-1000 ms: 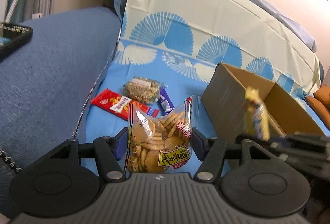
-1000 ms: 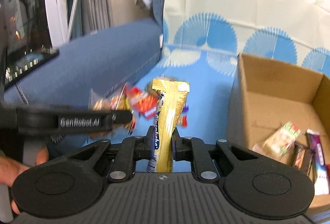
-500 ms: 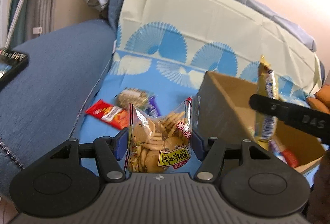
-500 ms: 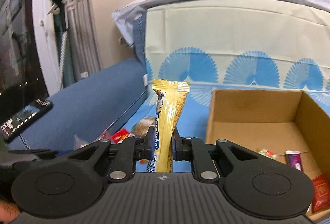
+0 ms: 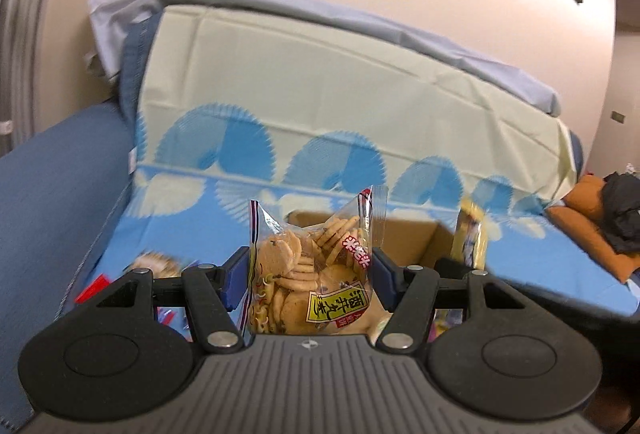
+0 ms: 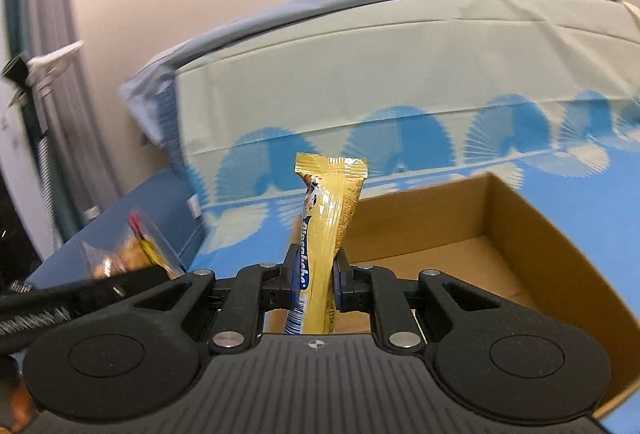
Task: Organize snacks
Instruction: 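Carry the cookie bag and wafer stick over the cardboard box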
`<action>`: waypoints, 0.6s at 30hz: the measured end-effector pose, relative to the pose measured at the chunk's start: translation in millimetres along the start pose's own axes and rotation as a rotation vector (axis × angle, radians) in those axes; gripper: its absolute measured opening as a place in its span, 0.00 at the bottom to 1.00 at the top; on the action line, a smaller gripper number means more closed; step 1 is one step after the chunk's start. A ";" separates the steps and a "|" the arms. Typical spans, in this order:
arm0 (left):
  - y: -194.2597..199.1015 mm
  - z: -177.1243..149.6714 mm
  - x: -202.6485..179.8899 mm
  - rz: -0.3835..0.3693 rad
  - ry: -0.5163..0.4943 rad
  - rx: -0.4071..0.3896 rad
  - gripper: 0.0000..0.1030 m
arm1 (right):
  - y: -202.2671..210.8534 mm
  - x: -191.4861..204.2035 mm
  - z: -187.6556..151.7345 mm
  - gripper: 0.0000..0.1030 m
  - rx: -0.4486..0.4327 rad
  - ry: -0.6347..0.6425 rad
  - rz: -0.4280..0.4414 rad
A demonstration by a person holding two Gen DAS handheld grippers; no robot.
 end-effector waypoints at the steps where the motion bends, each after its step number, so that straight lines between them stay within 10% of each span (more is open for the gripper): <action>1: -4.3 4.5 -7.5 -0.010 -0.005 -0.003 0.65 | -0.9 -7.8 2.7 0.15 0.000 -0.016 -0.014; 18: -53.3 30.2 -82.9 -0.103 -0.039 0.008 0.65 | 2.5 -90.3 28.3 0.15 -0.071 -0.156 -0.203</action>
Point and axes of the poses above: each gripper's, at about its wrist camera, not at the fingertips, and y roughly against the way its jaws point, x to its left, z to its top, the point moved 9 cm from there along -y, roughly the way its jaws point, and after that the axes turned 14 degrees about -z, right-handed, at the moved point
